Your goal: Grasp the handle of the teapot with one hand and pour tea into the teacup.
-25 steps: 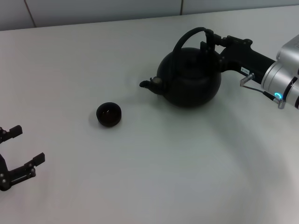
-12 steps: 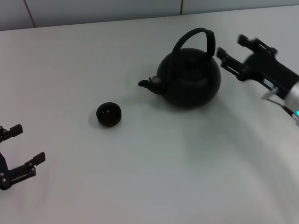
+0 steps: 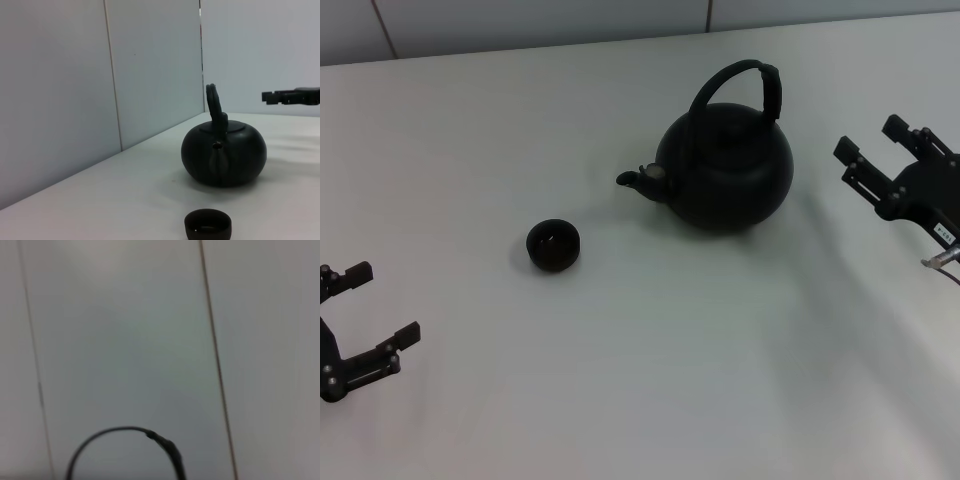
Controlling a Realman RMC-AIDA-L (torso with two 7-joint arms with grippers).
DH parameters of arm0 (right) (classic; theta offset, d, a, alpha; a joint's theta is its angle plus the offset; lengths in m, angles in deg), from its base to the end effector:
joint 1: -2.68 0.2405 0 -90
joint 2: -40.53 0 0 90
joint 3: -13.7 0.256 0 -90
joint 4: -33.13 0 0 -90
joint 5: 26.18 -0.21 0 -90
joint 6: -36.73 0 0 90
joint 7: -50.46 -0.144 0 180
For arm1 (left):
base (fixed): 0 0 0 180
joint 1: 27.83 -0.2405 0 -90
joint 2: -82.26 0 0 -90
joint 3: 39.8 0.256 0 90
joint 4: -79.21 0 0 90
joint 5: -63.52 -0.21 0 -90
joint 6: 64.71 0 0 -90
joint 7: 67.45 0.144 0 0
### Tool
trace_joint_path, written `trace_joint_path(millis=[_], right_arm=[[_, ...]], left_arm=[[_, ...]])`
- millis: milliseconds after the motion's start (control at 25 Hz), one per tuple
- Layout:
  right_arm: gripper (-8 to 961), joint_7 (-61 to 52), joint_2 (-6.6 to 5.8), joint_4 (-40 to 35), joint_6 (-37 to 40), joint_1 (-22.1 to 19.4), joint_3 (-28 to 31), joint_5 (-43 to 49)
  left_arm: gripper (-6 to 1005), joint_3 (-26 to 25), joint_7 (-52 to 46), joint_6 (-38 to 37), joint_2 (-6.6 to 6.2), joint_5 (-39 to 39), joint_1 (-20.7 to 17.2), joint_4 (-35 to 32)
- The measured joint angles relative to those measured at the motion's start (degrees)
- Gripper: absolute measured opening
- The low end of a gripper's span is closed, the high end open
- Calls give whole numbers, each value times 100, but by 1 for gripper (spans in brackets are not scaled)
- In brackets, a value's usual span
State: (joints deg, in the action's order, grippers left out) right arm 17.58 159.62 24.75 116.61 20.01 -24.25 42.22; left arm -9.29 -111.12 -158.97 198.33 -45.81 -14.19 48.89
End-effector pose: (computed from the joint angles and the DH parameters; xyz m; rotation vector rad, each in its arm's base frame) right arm 0.3485 0.2730 -0.0051 -1.8638 0.5843 0.8549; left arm -0.3525 0.2368 0.0262 -2.4699 -0.2862 -0.6477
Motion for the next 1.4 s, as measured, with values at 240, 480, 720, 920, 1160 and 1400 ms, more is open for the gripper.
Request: trace_joint_path(millis=[240, 480, 720, 920, 1160, 1400], right_arm=[[727, -1229, -243, -980, 924, -126, -411, 1465], [727, -2733, -643, -1819, 1123, 521, -441, 3486], [726, -3501, -808, -2370, 1158, 1181, -424, 4744], [727, -3758, -793, -2681, 1143, 1468, -456, 5224], [727, -3772, -752, -2781, 1104, 1519, -461, 5287], [728, -3768, -748, -2794, 1100, 1541, -459, 5333]], left_arm=[[859, 142, -213, -68, -106, -20, 127, -2], [859, 364, -784, -247, -440, -208, 649, -25], [859, 584, -1812, -311, -686, -908, 1341, -284], [859, 589, -2502, -254, -700, -1716, 1872, -545], [859, 600, -2576, -185, -538, -1926, 1928, -823], [859, 606, -2594, -181, -508, -1937, 1925, -885]])
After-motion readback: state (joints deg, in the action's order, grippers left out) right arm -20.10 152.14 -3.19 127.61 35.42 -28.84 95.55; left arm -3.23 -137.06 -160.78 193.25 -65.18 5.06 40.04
